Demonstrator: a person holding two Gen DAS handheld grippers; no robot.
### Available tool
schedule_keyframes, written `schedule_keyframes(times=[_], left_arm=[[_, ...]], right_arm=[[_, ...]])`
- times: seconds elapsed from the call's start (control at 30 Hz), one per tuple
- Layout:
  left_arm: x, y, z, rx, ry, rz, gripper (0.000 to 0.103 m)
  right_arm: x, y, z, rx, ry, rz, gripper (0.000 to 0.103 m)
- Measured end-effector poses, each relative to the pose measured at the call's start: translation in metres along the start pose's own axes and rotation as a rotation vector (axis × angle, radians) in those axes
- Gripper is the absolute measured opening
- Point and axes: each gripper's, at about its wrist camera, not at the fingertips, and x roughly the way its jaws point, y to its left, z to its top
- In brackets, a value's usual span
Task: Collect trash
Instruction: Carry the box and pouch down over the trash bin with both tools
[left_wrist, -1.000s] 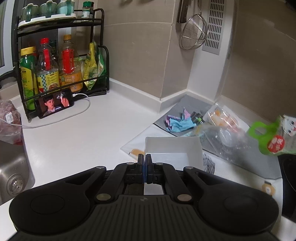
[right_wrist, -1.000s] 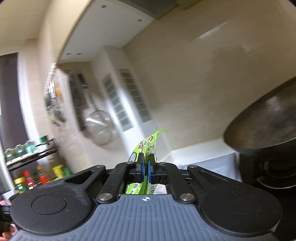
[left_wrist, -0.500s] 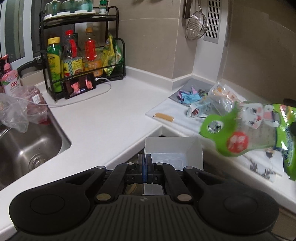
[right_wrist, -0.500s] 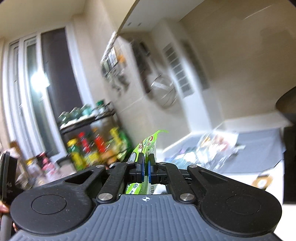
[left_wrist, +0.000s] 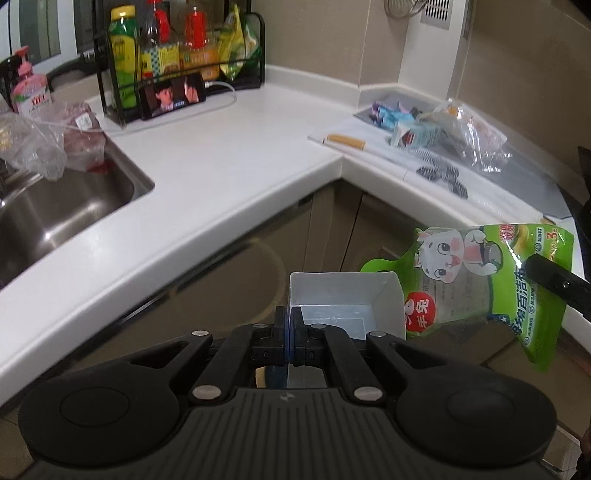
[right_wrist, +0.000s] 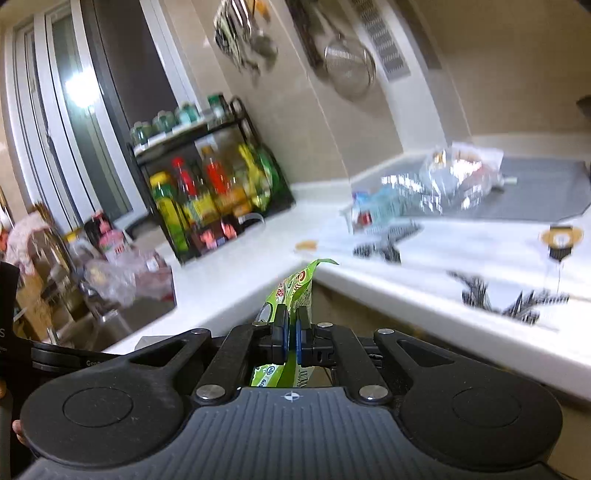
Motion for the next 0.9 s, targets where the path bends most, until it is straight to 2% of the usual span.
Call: schedule_keyframes(times=[0.4,0.9], left_arm=[[0.027,-0.006,-0.019,0.014,0.046,0.024,0.000],[0.044,-0.007,-0.025,0.013,0.087,0.026,0.000]], right_arm=[[0.022,-0.010,-0.029,0.034,0.109,-0.056,0.005],[0.032,-0.013,-0.033,0.037,0.144,-0.067,0.005]])
